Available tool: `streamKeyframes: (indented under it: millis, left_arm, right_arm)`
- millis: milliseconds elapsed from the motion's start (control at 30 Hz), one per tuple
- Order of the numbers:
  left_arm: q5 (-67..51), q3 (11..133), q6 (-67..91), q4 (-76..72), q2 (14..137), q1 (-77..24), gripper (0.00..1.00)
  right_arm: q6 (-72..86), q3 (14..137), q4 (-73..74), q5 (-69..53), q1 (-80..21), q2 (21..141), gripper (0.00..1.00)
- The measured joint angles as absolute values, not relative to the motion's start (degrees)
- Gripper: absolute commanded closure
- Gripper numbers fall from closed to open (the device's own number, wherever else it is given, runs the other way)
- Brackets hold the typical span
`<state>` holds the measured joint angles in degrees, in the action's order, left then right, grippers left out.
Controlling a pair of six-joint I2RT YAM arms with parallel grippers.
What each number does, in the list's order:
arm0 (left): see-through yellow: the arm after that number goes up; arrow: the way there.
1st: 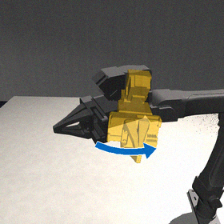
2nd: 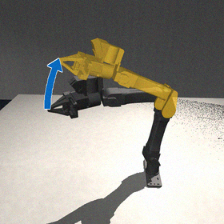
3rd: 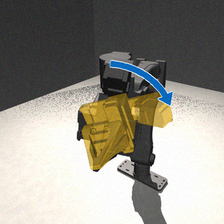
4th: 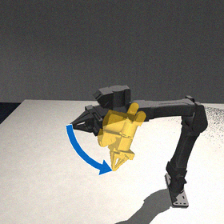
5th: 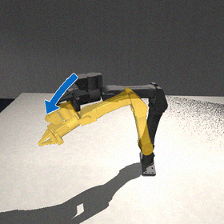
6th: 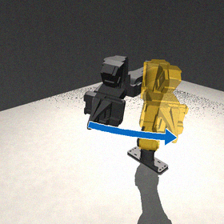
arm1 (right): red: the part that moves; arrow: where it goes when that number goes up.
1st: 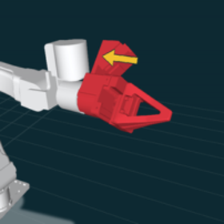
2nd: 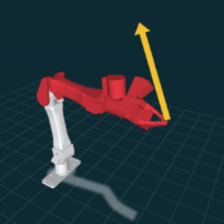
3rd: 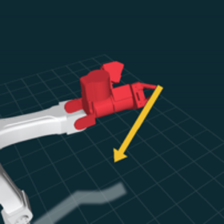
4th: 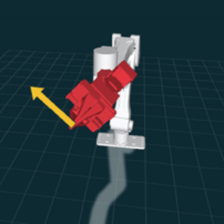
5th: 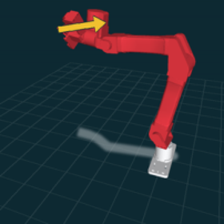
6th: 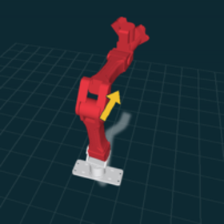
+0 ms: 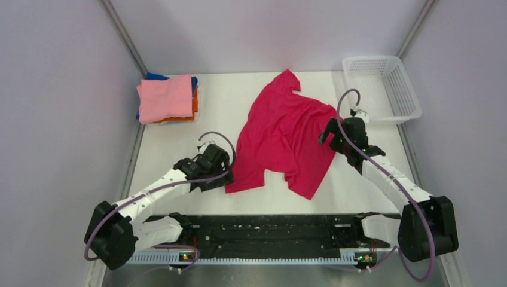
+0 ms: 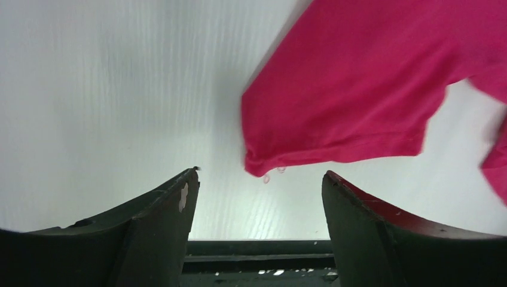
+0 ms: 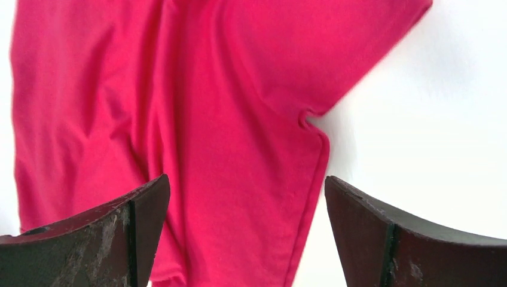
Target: Fold and stack the t-shirts
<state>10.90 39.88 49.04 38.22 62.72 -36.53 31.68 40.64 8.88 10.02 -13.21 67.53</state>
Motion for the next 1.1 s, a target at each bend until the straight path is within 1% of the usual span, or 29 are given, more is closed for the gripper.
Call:
streamKeyframes:
  millis: [33,133,200,267,333,467,567,633,700,733,767,800,833,1100]
  left_arm:
    - [10.4,38.9,49.2,39.0,62.9,-36.5,0.28]
    - [9.3,37.6,49.5,39.6,64.1,-36.5,0.33]
    - [8.5,37.6,49.4,39.2,65.6,-36.5,0.34]
    - [7.7,37.6,49.4,38.5,67.4,-36.5,0.4]
    - [6.9,37.6,49.3,37.6,69.9,-36.5,0.44]
    - [5.6,37.4,49.2,35.6,73.8,-36.5,0.47]
    - [5.2,37.3,49.1,34.3,75.0,-36.5,0.55]
    - [5.2,37.7,49.3,34.1,75.9,-36.5,0.59]
    - [5.0,38.3,49.4,33.6,77.1,-36.5,0.66]
    - [4.8,38.5,49.4,33.0,77.6,-36.5,0.73]
    - [4.5,38.5,49.6,32.5,77.8,-36.5,0.83]
    - [4.3,38.4,49.8,32.0,77.9,-36.5,0.98]
    - [3.9,38.3,49.7,31.2,78.1,-36.4,1.0]
    - [1.9,37.1,49.4,27.7,77.1,-36.4,1.0]
  right_arm:
    - [32.2,39.5,9.9,9.2,-13.2,67.1,0.01]
    - [33.6,38.2,11.9,8.1,-13.2,66.3,0.01]
    - [34.2,38.0,12.4,7.6,-13.2,65.6,0.01]
    - [34.7,37.8,12.7,7.2,-13.2,65.0,0.01]
    - [34.9,37.5,12.8,7.1,-13.2,64.7,0.01]
    - [35.2,36.2,13.5,7.0,-13.2,64.6,0.01]
    - [35.2,36.0,14.5,7.0,-13.2,64.6,0.01]
    - [35.2,36.0,14.5,7.0,-13.2,64.5,0.01]
    - [35.1,36.0,14.9,7.2,-13.2,64.2,0.01]
    - [35.1,36.0,15.2,7.6,-13.2,64.1,0.01]
    - [35.1,36.0,15.9,8.0,-13.2,63.8,0.01]
    - [35.1,36.0,16.4,8.5,-13.2,63.6,0.01]
    - [35.0,36.0,17.2,9.1,-13.2,63.3,0.01]
    - [34.7,36.0,22.4,10.0,-14.3,59.5,0.02]
